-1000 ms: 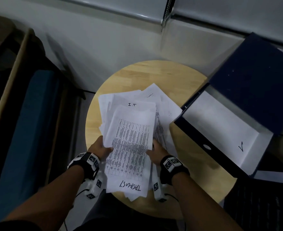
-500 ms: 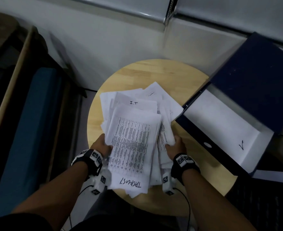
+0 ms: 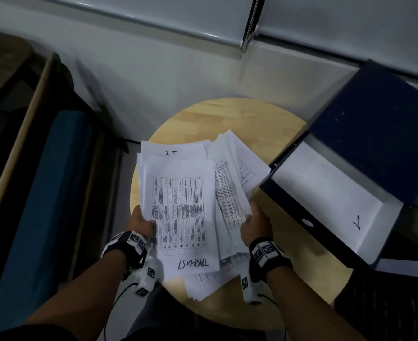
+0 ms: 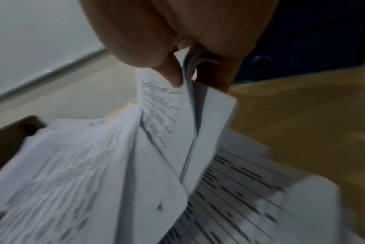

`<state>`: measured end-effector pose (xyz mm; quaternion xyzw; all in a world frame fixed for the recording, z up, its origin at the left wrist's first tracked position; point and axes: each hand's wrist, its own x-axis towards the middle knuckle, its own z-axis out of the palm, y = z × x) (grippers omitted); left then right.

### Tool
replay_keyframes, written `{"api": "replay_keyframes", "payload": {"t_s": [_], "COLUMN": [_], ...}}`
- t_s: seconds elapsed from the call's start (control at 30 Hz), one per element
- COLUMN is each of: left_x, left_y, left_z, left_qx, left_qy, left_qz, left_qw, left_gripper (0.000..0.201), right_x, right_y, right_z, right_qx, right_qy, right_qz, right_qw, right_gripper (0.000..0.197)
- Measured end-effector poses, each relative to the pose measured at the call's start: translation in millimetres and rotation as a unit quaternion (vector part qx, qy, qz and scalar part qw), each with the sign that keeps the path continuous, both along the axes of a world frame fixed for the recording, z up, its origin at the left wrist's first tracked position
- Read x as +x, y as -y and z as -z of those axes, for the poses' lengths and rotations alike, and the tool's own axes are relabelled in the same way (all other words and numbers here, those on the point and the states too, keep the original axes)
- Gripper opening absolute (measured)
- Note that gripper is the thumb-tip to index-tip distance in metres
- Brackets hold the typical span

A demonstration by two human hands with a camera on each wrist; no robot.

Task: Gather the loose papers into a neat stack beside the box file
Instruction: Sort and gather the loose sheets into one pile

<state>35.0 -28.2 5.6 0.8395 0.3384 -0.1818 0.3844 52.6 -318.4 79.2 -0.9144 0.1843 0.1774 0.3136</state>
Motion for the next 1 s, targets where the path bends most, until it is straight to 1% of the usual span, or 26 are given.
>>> {"api": "replay_keyframes", "payload": {"t_s": [0.07, 0.1, 0.2, 0.27, 0.33, 0.43, 0.47, 0.5, 0.53, 0.6, 0.63, 0.7, 0.73, 0.8, 0.9, 0.97, 1.0], "left_x": [1.0, 1.7, 0.5, -1.0, -1.5, -1.7, -1.9, -2.6, -3.2, -4.0, -4.4, -5.3, -5.1, -2.9, -3.7, -5.6, -6.1], "left_y": [-1.6, -1.8, -2.7, -3.7, -4.7, -5.2, -7.6, -8.7, -11.4, -9.5, -8.5, -8.4, -10.4, -20.6, -44.3, -47.1, -46.5], "left_z": [2.7, 3.1, 5.2, 5.7, 6.0, 4.7, 8.8, 9.3, 14.4, 5.4, -0.8, -4.9, 0.3, 24.9, 100.3, 109.9, 108.9], "left_qx": [0.003, 0.0, -0.006, -0.008, -0.006, -0.016, -0.025, -0.038, -0.046, -0.055, -0.061, -0.083, -0.103, -0.121, -0.162, -0.176, -0.188], "left_qy": [-0.002, -0.006, -0.012, -0.015, -0.015, -0.009, -0.008, -0.014, -0.011, 0.001, -0.004, -0.01, -0.012, -0.027, -0.008, -0.01, -0.002], "left_qz": [-0.001, -0.001, -0.004, 0.0, 0.001, -0.006, -0.003, -0.003, -0.002, -0.014, -0.022, -0.031, -0.038, -0.053, -0.088, -0.107, -0.113], "left_qw": [1.0, 1.0, 1.0, 1.0, 1.0, 1.0, 1.0, 0.999, 0.999, 0.998, 0.998, 0.996, 0.994, 0.991, 0.983, 0.979, 0.976], "left_gripper": [0.022, 0.021, 0.018, 0.017, 0.018, 0.02, 0.02, 0.021, 0.021, 0.02, 0.019, 0.019, 0.024, 0.043, 0.061, 0.08, 0.088], "right_x": [0.9, 3.1, 14.4, 25.1, 39.0, 58.6, 64.4, 68.6, 72.0, 73.8, 70.6, 57.0, 47.2, 26.6, 7.1, 1.9, -0.4], "right_y": [-17.7, -23.5, -32.2, -35.4, -38.1, -38.1, -36.8, -34.5, -32.6, -31.1, -32.6, -42.1, -48.6, -60.4, -64.2, -57.6, -54.2], "right_z": [-13.0, -19.1, -43.1, -65.6, -89.8, -128.3, -136.9, -140.6, -140.4, -129.0, -120.5, -101.2, -91.0, -68.0, -28.3, -5.0, 5.0], "right_qx": [0.011, 0.011, -0.02, -0.037, -0.045, -0.016, 0.011, 0.043, 0.077, 0.129, 0.134, 0.12, 0.115, 0.116, 0.11, 0.109, 0.109], "right_qy": [0.058, 0.072, 0.101, 0.148, 0.221, 0.358, 0.381, 0.383, 0.365, 0.298, 0.261, 0.186, 0.146, 0.074, -0.004, -0.046, -0.063], "right_qz": [-0.034, -0.05, -0.079, -0.087, -0.08, -0.038, -0.018, 0.008, 0.038, 0.08, 0.078, 0.034, 0.01, -0.005, 0.034, 0.061, 0.052], "right_qw": [0.998, 0.996, 0.992, 0.985, 0.971, 0.933, 0.924, 0.923, 0.927, 0.942, 0.953, 0.975, 0.983, 0.991, 0.993, 0.991, 0.991], "right_gripper": [0.049, 0.052, 0.055, 0.055, 0.055, 0.048, 0.044, 0.04, 0.036, 0.03, 0.03, 0.034, 0.036, 0.038, 0.042, 0.043, 0.044]}}
